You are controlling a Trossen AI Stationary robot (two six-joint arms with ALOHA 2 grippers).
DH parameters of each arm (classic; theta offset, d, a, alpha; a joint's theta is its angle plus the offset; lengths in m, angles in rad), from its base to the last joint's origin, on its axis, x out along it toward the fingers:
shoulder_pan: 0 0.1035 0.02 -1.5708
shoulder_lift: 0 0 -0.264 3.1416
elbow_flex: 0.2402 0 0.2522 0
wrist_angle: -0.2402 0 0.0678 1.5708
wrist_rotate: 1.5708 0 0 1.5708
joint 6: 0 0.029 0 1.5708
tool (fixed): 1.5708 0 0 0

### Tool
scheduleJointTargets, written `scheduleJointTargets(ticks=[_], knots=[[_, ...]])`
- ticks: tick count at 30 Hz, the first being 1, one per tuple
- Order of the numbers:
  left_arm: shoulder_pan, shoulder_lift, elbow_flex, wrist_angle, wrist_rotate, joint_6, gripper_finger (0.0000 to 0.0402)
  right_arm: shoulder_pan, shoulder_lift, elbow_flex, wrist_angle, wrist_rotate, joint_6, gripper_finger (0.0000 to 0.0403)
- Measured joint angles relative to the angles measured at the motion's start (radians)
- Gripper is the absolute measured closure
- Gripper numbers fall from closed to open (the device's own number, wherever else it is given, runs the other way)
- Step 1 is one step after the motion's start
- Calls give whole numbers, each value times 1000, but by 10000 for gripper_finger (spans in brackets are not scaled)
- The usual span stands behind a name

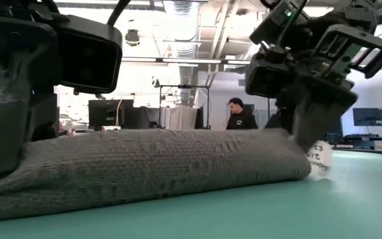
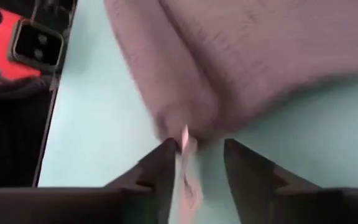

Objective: Roll towel into tight, uniform cylinder
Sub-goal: Roll the gray towel

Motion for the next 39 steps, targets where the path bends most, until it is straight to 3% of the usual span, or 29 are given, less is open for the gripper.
scheduleJointTargets(ticks=[3,6,11,15,19,27,31,39], knots=[[13,0,0,0,18,4,401,-10,-81,1,-112,24,-40,209],[21,-1,0,1,31,11,401,14,-185,1,-224,144,-110,196],[38,-6,-1,5,32,20,401,225,-304,-50,-106,414,-253,199],[48,-9,-2,5,38,23,401,444,-236,-64,46,688,-401,202],[53,-9,-2,5,40,20,401,538,-105,-25,102,930,-433,202],[54,-10,-2,10,37,-4,401,533,99,126,32,991,-453,202],[54,-10,-2,11,44,-5,401,514,143,183,-44,1044,-462,202],[55,-10,-2,10,47,12,398,447,190,211,-81,1006,-481,213]])
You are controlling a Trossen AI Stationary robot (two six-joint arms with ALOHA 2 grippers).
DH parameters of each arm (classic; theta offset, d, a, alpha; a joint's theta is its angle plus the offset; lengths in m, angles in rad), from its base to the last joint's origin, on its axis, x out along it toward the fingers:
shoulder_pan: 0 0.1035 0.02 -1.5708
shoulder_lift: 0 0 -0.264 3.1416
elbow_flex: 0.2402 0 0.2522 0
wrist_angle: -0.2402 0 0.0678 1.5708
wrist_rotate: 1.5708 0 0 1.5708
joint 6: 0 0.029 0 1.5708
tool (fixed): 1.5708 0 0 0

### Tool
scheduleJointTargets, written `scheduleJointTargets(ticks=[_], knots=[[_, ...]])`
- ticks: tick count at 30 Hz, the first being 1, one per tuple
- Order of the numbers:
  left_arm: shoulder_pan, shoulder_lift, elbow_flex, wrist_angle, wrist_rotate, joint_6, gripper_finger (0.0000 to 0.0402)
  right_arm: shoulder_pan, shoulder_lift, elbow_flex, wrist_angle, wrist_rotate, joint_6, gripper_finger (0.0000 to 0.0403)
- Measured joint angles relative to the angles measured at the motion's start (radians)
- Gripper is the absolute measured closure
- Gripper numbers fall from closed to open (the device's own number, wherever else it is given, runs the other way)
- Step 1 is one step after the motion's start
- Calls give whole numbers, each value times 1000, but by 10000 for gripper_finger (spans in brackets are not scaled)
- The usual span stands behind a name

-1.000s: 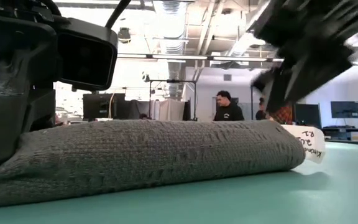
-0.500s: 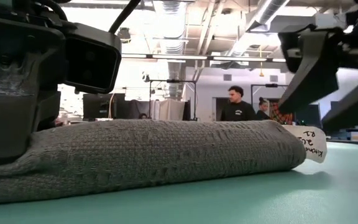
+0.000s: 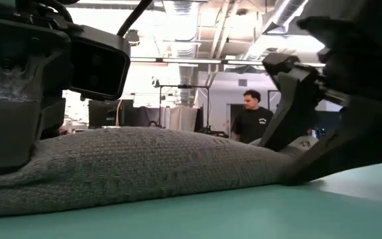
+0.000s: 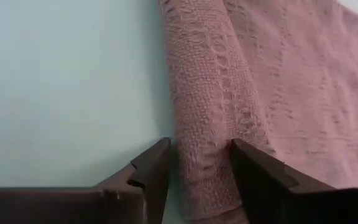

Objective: Roll towel into tight, uniform cylinder
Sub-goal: Roll the gray towel

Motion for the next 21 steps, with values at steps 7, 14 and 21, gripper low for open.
scheduleJointTargets(ticks=[7,14,21], knots=[[4,0,0,-5,45,52,339,-49,10,3,-21,-110,16,346],[39,-16,-1,-44,165,98,302,-85,-11,3,-66,-255,131,374],[45,-161,-3,-270,40,146,300,-150,-27,2,-103,-477,282,374]])
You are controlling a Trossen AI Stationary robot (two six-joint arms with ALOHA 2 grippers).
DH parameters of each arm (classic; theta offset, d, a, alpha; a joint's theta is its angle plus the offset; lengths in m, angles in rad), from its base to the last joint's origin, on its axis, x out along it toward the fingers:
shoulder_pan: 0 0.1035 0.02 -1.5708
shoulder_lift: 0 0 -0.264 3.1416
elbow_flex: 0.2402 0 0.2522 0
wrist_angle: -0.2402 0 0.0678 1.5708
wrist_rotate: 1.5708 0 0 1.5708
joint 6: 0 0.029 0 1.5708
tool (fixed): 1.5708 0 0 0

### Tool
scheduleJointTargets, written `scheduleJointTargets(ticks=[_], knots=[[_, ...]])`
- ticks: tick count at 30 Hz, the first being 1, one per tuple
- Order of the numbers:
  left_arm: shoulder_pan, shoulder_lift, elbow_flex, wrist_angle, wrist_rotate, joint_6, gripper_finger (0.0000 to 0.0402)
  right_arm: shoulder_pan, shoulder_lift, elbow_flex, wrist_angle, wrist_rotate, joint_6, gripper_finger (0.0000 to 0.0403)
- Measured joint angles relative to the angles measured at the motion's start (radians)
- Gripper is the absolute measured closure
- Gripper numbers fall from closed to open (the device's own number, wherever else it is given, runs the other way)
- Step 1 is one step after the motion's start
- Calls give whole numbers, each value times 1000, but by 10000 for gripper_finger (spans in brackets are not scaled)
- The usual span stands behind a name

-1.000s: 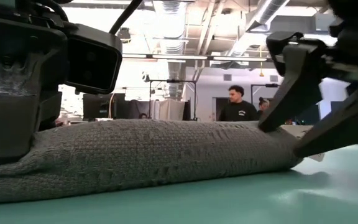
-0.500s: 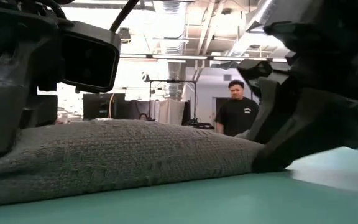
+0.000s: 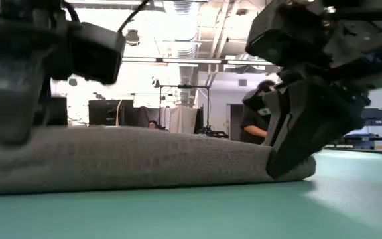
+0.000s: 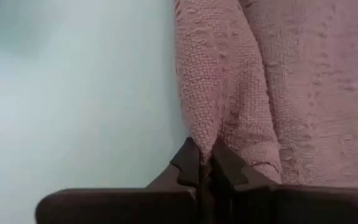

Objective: Roll towel into tight, uniform cylinder
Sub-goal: Roll the gray towel

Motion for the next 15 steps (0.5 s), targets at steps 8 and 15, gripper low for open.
scheduleJointTargets(ticks=[8,15], knots=[[-78,-148,1,-77,-182,-31,299,-96,1,-2,3,-239,117,368],[-169,-94,44,53,-445,109,299,-184,2,-2,13,-424,200,368]])
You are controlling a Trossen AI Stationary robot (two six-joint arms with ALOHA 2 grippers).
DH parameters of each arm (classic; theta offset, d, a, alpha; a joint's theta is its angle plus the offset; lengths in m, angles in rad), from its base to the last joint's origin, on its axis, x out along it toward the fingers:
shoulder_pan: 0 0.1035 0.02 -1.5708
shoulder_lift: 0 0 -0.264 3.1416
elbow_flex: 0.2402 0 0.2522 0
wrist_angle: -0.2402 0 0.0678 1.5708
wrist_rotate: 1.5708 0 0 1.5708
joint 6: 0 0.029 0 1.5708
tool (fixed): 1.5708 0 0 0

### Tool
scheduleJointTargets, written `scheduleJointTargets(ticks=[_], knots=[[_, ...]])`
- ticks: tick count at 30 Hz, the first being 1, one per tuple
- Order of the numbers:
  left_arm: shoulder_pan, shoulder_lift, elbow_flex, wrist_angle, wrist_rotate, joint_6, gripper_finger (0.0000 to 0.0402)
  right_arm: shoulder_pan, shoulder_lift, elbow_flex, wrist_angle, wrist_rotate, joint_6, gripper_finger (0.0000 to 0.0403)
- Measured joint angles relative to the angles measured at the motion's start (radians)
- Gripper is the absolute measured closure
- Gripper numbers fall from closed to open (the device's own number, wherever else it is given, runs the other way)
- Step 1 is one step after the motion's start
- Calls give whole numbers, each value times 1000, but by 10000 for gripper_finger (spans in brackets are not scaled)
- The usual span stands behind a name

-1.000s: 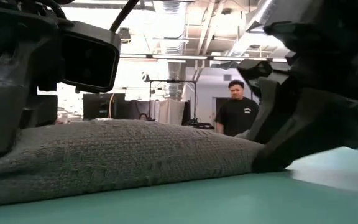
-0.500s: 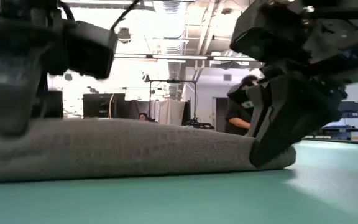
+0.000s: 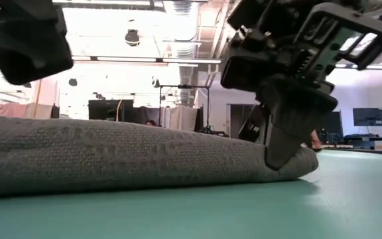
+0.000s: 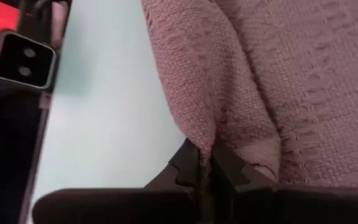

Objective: Roll towel into tight, uniform cylinder
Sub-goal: Roll the gray towel

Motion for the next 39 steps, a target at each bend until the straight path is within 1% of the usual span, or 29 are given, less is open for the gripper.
scheduleJointTargets(ticks=[2,4,6,8,11,12,17,20,25,30,33,39], knots=[[-17,40,42,-17,-49,68,299,-23,1,-1,7,-47,19,368],[-24,84,98,-79,-88,114,299,-43,2,-1,12,-100,32,368],[-24,129,166,-180,-102,134,299,-62,3,-3,14,-142,45,368],[-23,178,239,-317,-113,144,299,-79,4,-3,15,-166,48,368],[-25,247,355,-466,-145,165,299,-90,4,-3,18,-180,48,368],[-25,267,394,-493,-147,178,299,-93,4,-3,18,-182,48,367],[-27,372,536,-565,-141,208,299,-102,4,-3,25,-186,48,367],[-22,421,602,-623,-142,172,299,-104,4,-3,26,-186,48,367],[-6,472,636,-726,-114,58,299,-102,3,-3,29,-184,48,367],[6,470,630,-725,-98,33,292,-100,2,-2,29,-180,47,367],[6,470,629,-724,-78,35,280,-100,2,-2,30,-181,47,367],[9,511,631,-733,-38,46,237,-100,2,-2,31,-182,43,367]])
